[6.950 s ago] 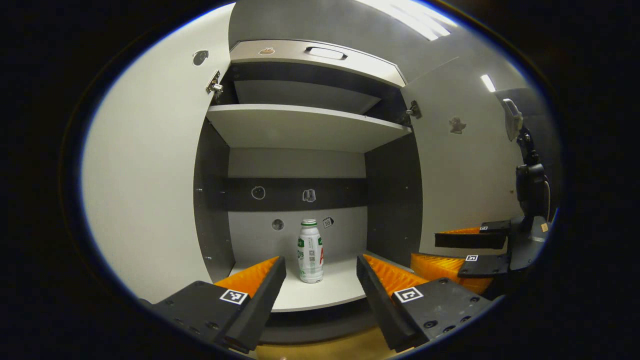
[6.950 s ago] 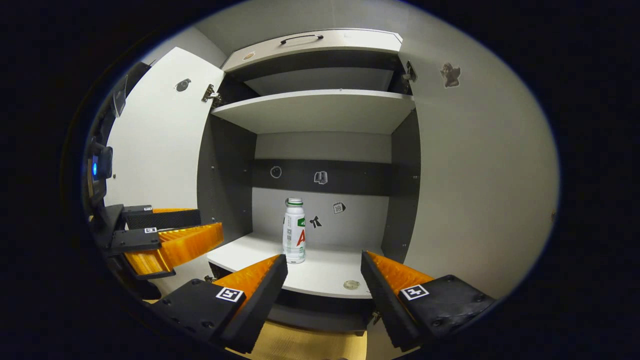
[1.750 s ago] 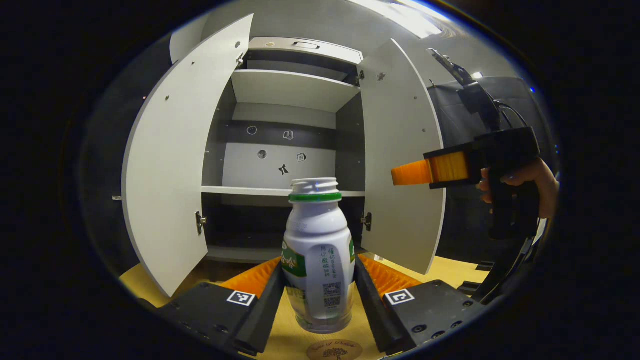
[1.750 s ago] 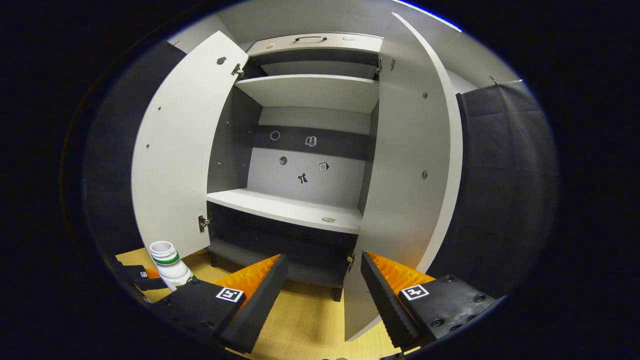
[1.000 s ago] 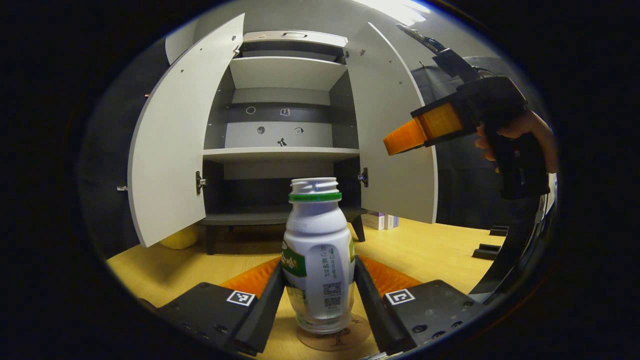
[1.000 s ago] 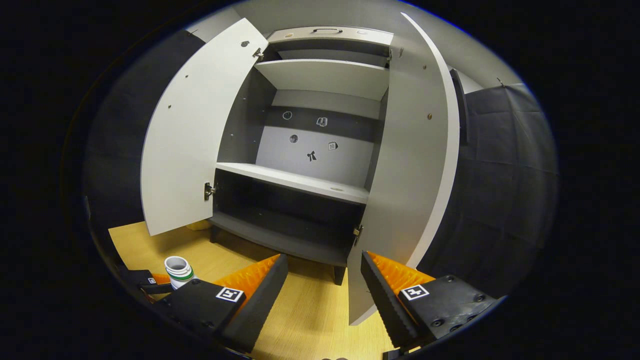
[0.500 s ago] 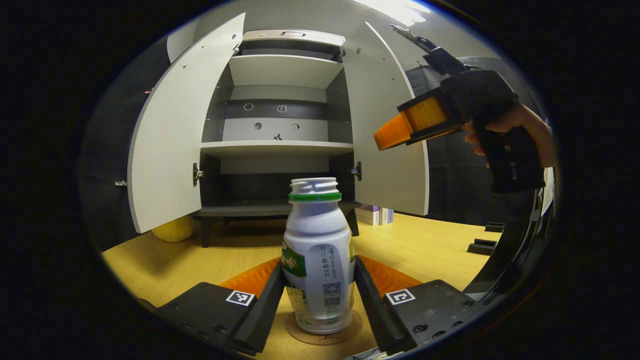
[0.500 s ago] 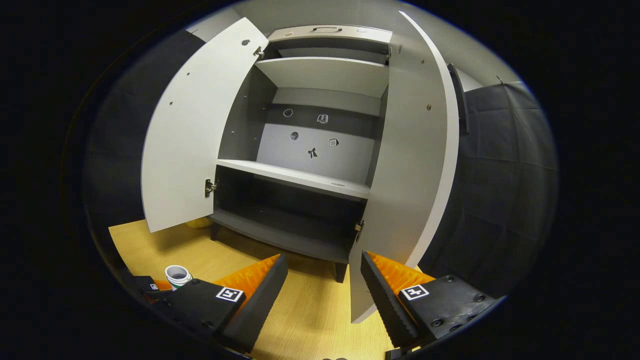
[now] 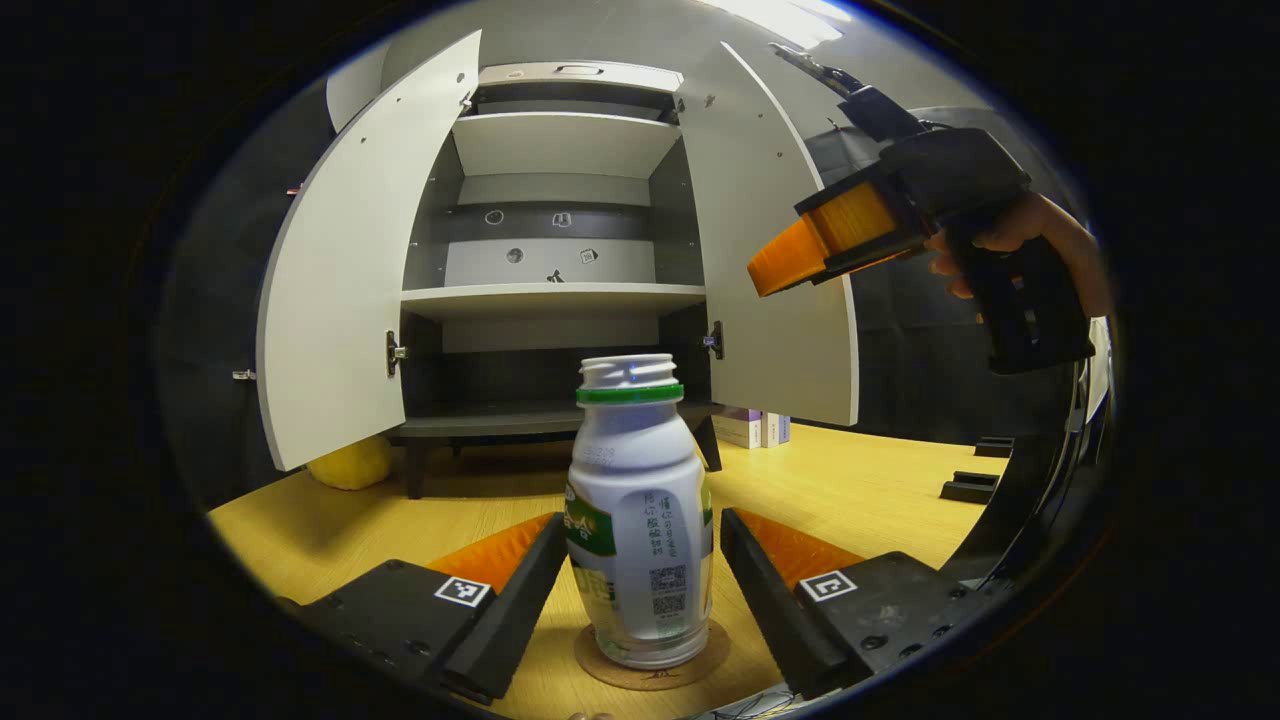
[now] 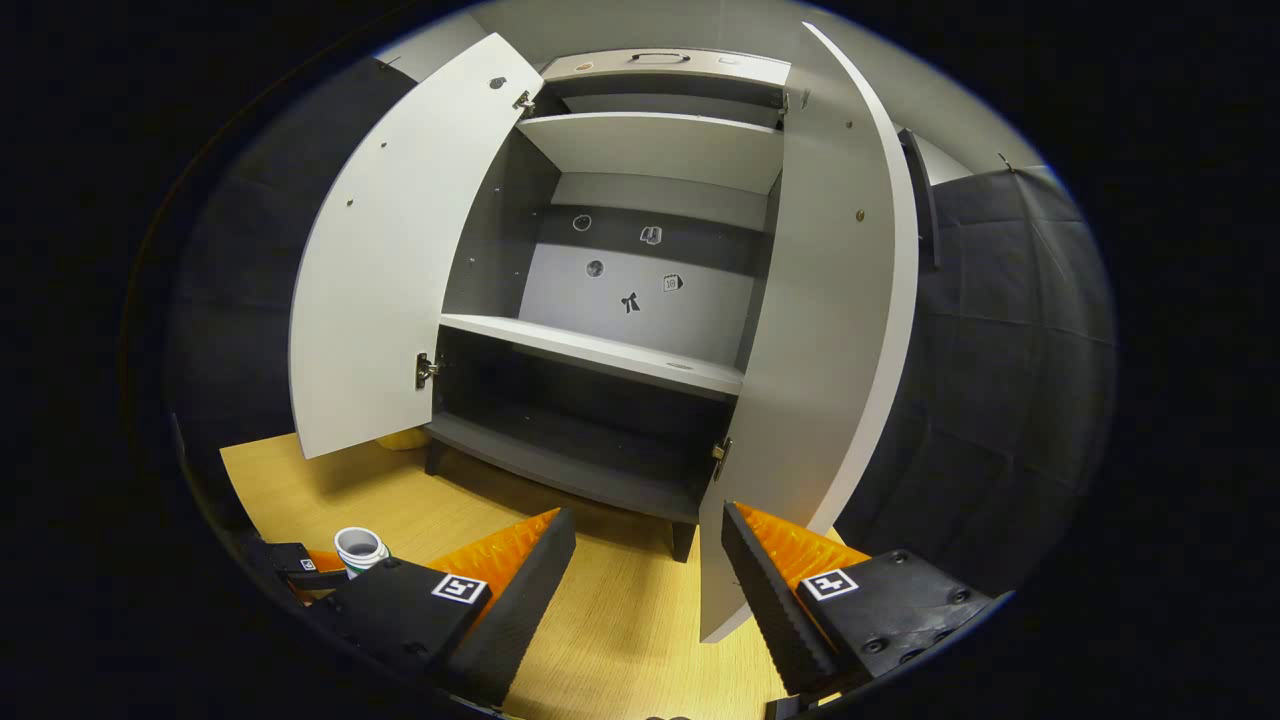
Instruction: Grasp the bottle in the cabinet with the left hand and place it on the coaster, then close the right door with the right hand and the left door with the left hand.
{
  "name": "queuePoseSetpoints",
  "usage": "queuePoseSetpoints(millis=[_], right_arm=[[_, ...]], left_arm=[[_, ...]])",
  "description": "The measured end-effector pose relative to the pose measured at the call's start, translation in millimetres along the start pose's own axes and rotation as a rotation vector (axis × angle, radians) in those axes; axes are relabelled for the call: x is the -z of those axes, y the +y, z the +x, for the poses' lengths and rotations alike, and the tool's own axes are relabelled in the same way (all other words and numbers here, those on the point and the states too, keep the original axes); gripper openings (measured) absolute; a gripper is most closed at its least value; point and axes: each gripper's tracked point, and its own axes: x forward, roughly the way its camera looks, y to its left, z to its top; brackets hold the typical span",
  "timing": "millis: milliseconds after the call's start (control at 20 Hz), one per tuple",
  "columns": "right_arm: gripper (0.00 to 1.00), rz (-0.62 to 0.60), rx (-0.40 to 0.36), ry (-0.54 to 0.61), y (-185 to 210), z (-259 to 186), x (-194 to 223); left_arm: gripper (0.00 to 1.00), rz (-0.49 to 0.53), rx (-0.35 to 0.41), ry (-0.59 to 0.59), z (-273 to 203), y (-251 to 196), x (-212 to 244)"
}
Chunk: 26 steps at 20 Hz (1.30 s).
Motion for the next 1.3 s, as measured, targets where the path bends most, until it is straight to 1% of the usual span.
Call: queuePoseSetpoints(millis=[100, 200, 300, 350, 450, 550, 650, 700, 850, 1000, 1100, 1200, 1300], right_arm=[[0.98, -0.006, 0.001, -0.011, -2, -2, -7], [0.98, 0.0, 0.006, -0.022, -5, -5, -20], [0.98, 0.026, 0.007, -0.037, -4, -11, -39], [0.98, 0.036, -0.001, -0.054, -2, -14, -52], [0.98, 0.035, -0.032, -0.043, 6, -20, -65], [0.98, 0.017, -0.042, -0.032, 6, -27, -82], [0.98, 0.04, -0.038, -0.049, 4, -35, -106], [0.98, 0.064, -0.024, -0.057, 0, -39, -119], [0.98, 0.119, 0.048, -0.068, -20, -46, -151], [0.98, 0.131, 0.183, -0.08, -58, -56, -175], [0.97, 0.162, 0.279, -0.064, -83, -67, -178], [0.98, 0.163, 0.38, -0.064, -109, -76, -179], [0.97, 0.175, 0.452, -0.041, -136, -80, -173]], left_arm=[[0.96, -0.009, 0.001, -0.001, -1, -1, -7], [0.96, -0.02, 0.004, -0.019, 1, -1, -26], [0.96, -0.014, 0.009, -0.032, 5, 3, -51], [0.96, -0.007, 0.011, -0.039, 7, 6, -67], [0.96, 0.002, 0.026, -0.059, 10, 11, -101], [0.96, 0.001, 0.055, -0.068, 14, 13, -135], [0.96, -0.024, 0.109, -0.081, 16, 13, -169], [0.96, -0.026, 0.136, -0.076, 18, 12, -182], [0.96, -0.019, 0.21, -0.049, 23, 16, -218], [0.96, -0.055, 0.301, -0.053, 26, 22, -252], [0.96, -0.063, 0.338, -0.064, 29, 32, -271], [0.96, -0.074, 0.378, -0.066, 36, 39, -283], [0.96, -0.099, 0.412, -0.055, 44, 46, -291]])
